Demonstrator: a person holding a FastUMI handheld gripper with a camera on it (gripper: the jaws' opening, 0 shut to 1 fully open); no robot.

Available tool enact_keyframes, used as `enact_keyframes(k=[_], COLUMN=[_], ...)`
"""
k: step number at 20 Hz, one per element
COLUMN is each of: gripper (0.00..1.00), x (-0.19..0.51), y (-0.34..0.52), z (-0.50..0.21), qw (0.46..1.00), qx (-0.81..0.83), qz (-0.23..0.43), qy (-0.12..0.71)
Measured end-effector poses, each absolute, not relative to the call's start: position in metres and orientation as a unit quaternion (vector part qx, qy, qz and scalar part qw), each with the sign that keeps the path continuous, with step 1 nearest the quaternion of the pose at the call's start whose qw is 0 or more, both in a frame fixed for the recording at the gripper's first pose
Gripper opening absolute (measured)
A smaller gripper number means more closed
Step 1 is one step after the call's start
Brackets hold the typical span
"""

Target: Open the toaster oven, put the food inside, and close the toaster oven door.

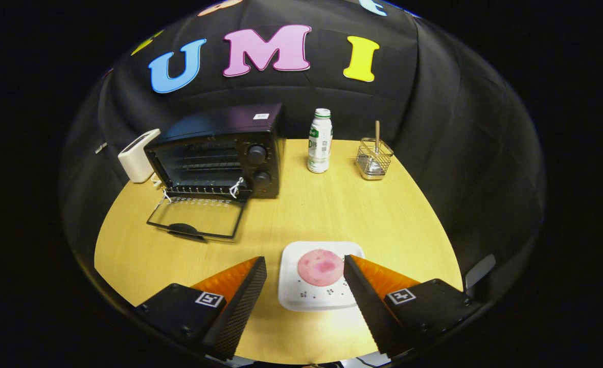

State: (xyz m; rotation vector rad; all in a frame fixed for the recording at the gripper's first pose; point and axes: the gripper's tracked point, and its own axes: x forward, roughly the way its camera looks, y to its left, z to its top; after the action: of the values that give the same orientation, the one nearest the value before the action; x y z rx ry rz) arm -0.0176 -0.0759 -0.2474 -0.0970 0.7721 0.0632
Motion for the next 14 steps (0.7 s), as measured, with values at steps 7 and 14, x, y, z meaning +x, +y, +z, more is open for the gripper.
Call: enact_keyframes(k=[7, 14], gripper=[1.0, 1.0], x=[-0.007, -0.009], y=[-0.137, -0.186], z=[-0.292, -0.345], qw=[0.897, 0.865], qx=[-0.024, -0.015], qz=[0.033, 0.027], qy=[0.44, 0.502])
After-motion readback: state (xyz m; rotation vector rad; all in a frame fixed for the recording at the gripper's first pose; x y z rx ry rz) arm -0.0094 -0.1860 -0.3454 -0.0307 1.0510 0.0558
